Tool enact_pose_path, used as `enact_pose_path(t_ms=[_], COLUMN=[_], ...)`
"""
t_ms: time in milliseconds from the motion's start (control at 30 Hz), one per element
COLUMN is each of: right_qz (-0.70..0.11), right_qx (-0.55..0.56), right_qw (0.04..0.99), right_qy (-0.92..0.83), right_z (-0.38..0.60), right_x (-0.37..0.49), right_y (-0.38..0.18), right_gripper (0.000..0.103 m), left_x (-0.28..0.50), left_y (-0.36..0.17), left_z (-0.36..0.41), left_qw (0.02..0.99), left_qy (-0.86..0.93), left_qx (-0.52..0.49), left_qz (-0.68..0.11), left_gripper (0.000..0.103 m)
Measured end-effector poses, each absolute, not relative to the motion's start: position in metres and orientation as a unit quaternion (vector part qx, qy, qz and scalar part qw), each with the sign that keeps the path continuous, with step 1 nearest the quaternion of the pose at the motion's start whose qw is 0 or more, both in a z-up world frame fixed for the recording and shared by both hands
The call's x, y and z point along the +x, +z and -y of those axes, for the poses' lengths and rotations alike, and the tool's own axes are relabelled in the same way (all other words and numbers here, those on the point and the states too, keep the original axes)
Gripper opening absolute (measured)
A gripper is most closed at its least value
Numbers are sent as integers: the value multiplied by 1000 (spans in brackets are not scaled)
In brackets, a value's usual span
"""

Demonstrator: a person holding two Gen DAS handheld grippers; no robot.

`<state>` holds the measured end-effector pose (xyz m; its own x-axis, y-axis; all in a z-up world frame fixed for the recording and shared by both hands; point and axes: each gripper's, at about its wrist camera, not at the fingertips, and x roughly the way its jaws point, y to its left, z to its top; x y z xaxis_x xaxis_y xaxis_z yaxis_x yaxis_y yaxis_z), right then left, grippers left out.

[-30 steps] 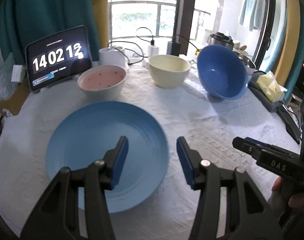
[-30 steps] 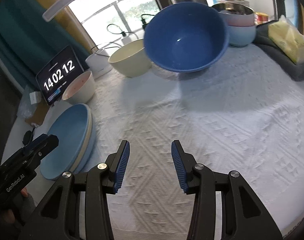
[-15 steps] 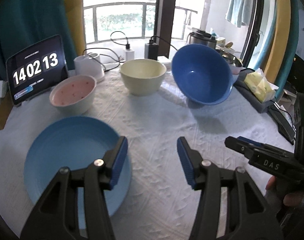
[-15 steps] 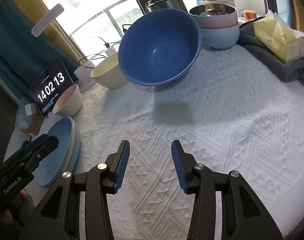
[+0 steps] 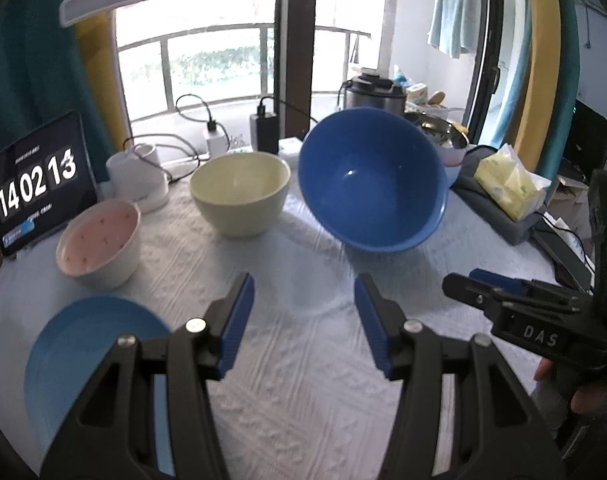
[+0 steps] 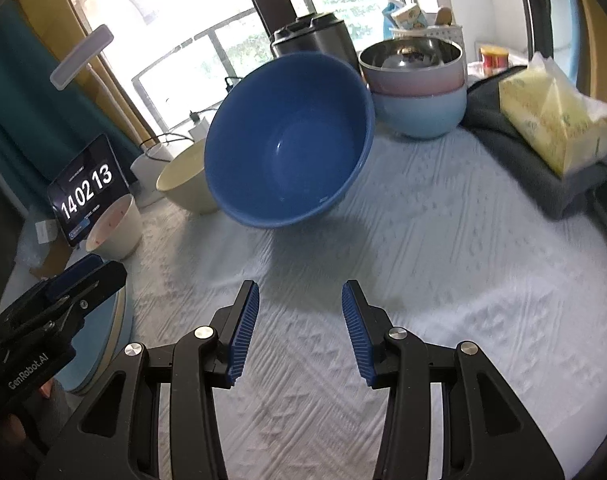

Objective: Organize plates and bowls

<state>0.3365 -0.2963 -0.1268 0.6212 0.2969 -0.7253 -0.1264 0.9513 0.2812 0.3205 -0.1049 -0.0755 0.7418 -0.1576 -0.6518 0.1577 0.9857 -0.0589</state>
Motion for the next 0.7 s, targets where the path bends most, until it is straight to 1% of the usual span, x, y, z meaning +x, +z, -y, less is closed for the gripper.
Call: enact_pose_path(t_ms=[200,700], right_qz=[-403,-389], right_qx=[103,119], right_qw=[903,910], right_qy=[108,85], right_z=[306,319], right_x=[350,393], right_y=[-122,-134], right_gripper=[46,46], left_x=[341,398], left_y=[-78,-101], left_z=[116,133], left_qw=[939,929], left_qy=[-78,-102], left_qx=[20,-26], left_qz=[-335,-356], left_gripper=[54,54])
